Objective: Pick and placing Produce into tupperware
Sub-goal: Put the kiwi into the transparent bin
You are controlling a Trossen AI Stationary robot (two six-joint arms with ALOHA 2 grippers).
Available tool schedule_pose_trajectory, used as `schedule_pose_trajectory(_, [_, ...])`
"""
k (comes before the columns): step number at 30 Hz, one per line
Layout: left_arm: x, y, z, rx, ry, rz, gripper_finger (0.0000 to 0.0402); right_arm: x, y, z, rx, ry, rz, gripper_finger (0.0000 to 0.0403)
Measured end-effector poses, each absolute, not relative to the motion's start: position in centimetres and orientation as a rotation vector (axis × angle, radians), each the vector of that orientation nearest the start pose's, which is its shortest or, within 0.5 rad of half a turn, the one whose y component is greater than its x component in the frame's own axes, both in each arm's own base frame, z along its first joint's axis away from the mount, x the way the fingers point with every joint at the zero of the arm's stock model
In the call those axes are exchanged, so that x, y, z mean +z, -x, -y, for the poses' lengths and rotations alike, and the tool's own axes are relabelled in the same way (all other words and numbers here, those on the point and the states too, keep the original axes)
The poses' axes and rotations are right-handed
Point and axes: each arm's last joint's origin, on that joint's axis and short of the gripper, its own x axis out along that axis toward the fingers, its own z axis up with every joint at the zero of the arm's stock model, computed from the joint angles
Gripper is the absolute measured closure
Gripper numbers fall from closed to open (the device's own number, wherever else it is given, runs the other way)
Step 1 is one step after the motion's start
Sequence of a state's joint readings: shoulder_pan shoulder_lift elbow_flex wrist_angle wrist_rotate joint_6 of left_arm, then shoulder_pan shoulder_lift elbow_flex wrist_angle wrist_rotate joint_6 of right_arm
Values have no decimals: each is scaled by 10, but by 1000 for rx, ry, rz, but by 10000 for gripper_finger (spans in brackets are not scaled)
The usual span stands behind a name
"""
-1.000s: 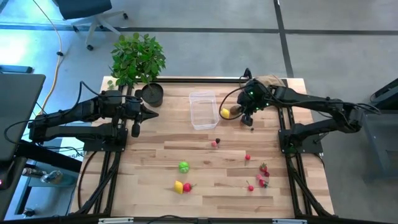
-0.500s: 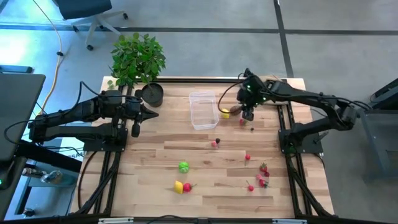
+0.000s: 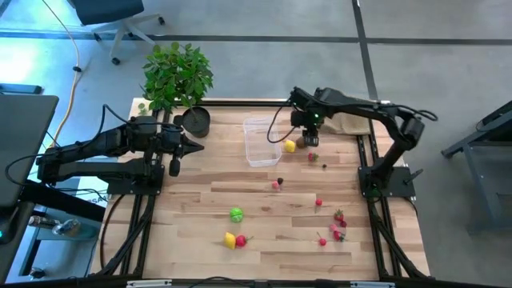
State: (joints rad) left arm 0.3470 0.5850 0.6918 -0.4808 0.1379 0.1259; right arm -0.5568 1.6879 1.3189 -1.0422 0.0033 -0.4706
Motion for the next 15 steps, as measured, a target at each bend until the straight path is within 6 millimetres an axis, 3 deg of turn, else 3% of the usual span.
schedule_pose_trajectory(8, [300,-121,-39,183,-34,-376,401,256,-282,175,-137,12,-1397,235])
schedule_pose_trajectory(15, [300,-121,-39,183,-34,-376,401,255,-279,173,-138,-24,-1432,229])
